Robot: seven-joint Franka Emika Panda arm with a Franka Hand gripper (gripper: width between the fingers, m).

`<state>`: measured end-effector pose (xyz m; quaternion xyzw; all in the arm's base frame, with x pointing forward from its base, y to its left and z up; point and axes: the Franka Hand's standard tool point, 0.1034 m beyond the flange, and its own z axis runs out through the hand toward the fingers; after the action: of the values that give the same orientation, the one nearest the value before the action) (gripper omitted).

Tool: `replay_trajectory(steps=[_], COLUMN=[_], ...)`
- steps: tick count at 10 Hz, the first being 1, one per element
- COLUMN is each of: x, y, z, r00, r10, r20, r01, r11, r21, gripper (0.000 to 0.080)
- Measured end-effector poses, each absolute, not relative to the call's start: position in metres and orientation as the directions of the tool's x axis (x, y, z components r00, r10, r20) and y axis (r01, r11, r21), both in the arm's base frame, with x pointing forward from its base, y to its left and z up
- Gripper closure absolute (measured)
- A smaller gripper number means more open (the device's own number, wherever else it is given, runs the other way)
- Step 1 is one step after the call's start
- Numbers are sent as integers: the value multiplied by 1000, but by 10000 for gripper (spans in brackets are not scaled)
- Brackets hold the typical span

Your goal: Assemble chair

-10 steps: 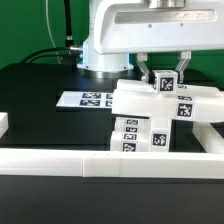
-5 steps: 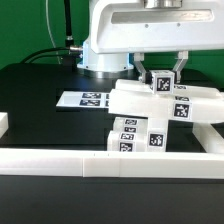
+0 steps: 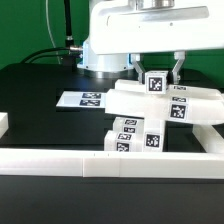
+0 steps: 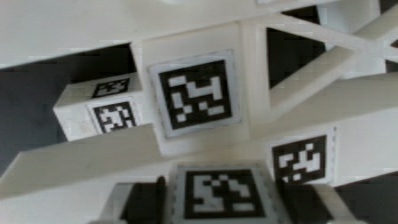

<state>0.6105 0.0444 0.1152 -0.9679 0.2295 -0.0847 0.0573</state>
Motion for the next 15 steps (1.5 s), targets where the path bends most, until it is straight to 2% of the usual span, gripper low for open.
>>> replay_trajectory(steps=[1,3,6,8,9,10,11,15], x=[612,613,613,613,615,615,616,616], y=[44,46,47,48,49,49,48,46], z=[115,116,116,117,120,120,120,120], r00=[821,715,575,621,640,672,747,900], r10=[-557,-693,-816,-781,-765,-736,-656,-405], r20=[126,92,50,63,71,81,108,159], r01=[-534,-668,-792,-757,-740,-710,-630,-383], r11=[-827,-716,-571,-619,-638,-672,-750,-911], r21=[-176,-200,-216,-210,-213,-210,-201,-154], gripper=[514,514,514,500,299,299,180,151])
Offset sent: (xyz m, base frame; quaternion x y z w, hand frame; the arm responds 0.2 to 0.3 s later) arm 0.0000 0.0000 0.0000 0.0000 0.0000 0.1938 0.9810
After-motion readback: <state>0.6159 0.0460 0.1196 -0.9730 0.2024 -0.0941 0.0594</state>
